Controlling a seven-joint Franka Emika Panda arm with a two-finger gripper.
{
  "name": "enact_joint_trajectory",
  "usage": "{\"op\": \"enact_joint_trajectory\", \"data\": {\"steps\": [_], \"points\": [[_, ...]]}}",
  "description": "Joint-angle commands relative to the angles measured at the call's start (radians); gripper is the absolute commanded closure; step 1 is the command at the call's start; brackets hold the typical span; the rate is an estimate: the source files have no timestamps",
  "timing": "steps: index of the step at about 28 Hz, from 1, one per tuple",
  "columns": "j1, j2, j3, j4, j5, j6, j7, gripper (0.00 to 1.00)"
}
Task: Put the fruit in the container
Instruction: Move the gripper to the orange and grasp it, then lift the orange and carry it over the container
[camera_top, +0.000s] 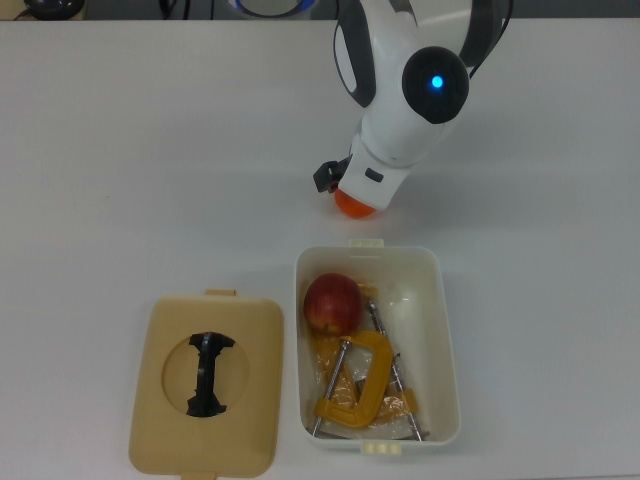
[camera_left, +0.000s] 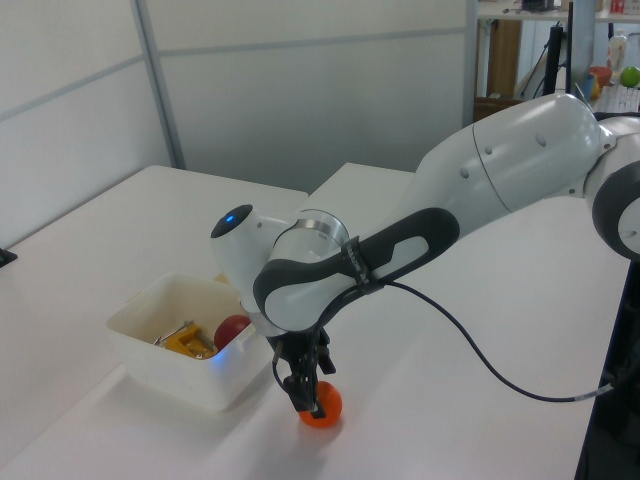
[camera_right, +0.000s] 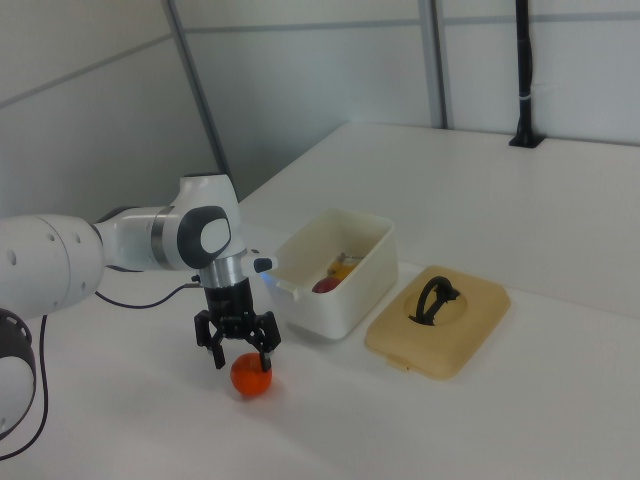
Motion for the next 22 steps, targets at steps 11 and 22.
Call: {"op": "enact_joint_trajectory", "data": {"steps": [11,22], "points": [[0.024,-0.001,-0.001,-0.052,-0.076,0.066,0.007,0.95],[0.015,-0.093,-0.018,0.003,-0.044,0.04,-0.02,1.0]]}}
